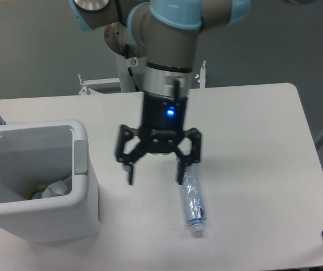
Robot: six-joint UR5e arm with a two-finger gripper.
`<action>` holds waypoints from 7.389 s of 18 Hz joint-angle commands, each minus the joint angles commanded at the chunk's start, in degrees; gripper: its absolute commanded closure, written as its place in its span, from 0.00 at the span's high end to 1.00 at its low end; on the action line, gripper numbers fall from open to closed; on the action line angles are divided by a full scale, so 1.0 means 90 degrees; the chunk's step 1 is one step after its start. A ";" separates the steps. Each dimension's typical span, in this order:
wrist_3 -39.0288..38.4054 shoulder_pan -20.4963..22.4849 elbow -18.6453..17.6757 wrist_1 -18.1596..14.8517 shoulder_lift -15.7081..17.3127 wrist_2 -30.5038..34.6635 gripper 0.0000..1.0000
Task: Place the trash in the trash can
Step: 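Move the open gripper over the clear plastic bottle and lower, then close the gripper around the bottle's cap end, then lift the bottle and carry it over the trash bin, then lower the bottle into the bin and open the gripper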
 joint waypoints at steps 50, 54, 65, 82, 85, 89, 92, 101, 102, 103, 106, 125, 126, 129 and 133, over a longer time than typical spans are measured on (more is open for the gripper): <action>0.1173 -0.0283 0.0283 0.0010 -0.2696 0.1865 0.99; 0.1154 -0.0351 0.0283 0.0019 -0.2745 0.2100 0.88; 0.1125 -0.0361 0.0274 0.0010 -0.2716 0.2129 0.35; 0.0998 -0.0156 0.0440 0.0058 -0.2413 0.1642 0.32; 0.0998 -0.0039 0.0440 0.0058 -0.2238 0.1310 0.32; 0.1007 0.0147 0.0469 0.0097 -0.1926 0.0568 0.31; 0.0959 0.0157 0.0605 0.0098 -0.1750 0.0225 0.31; -0.0155 -0.0068 0.1679 0.0107 -0.1437 0.0020 0.31; -0.0135 -0.0058 0.1825 0.0107 -0.1388 0.0020 0.31; -0.0174 -0.0058 0.1981 0.0136 -0.1359 0.0020 0.31; -0.0262 -0.0068 0.2158 0.0438 -0.1115 0.0029 0.31; -0.0388 -0.1980 0.2070 0.0596 -0.0157 0.0059 0.31; -0.0457 -0.2059 0.2061 0.0596 -0.0157 0.0059 0.31; -0.0526 -0.2333 0.1944 0.0596 -0.0196 0.0059 0.31; -0.0516 -0.2616 0.1856 0.0596 -0.0459 0.0059 0.31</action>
